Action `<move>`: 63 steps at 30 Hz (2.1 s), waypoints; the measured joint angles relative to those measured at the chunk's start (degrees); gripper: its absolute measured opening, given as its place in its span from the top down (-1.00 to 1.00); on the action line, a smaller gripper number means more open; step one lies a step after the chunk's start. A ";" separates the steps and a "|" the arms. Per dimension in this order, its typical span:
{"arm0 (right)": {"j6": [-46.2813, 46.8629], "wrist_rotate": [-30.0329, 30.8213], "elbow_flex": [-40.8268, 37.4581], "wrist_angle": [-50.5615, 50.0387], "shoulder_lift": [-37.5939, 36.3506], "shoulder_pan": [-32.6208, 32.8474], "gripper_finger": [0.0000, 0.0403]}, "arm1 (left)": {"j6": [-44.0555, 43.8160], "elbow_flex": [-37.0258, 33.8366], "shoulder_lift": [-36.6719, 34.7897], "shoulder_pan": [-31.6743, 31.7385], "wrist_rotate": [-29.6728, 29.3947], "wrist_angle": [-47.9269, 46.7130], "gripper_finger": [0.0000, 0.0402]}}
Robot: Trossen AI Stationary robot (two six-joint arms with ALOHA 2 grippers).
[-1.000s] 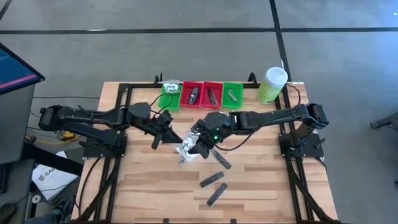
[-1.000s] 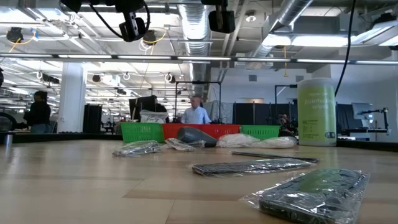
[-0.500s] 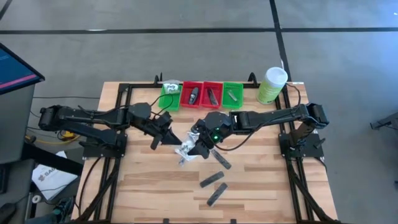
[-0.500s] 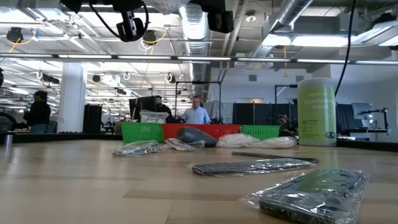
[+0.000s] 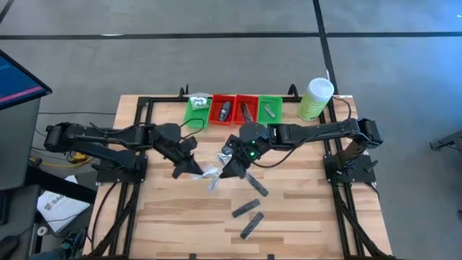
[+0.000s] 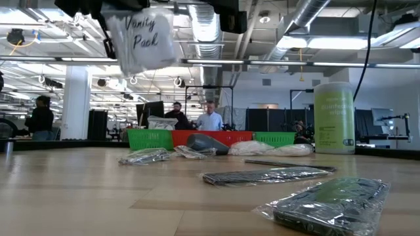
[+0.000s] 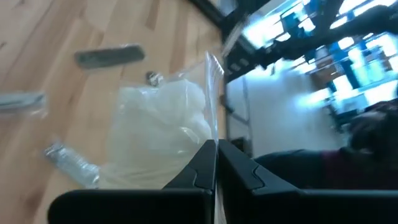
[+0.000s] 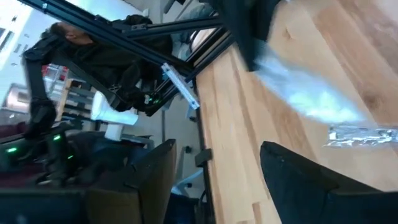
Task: Pick & Place Travel size toiletries
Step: Put the cotton pack into the left green basket
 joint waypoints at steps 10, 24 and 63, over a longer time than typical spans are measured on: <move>0.28 -4.17 0.00 -0.24 0.00 -2.18 -0.05 | 7.09 0.00 0.02 3.10 -0.89 -7.32 1.00; -5.62 -13.89 0.04 -4.22 0.00 -6.58 -0.05 | 27.05 15.00 9.61 16.44 -4.03 -26.30 1.00; -28.91 3.90 -0.04 -9.60 -15.79 -16.76 -0.04 | 68.67 38.95 33.31 46.46 -19.72 -42.12 1.00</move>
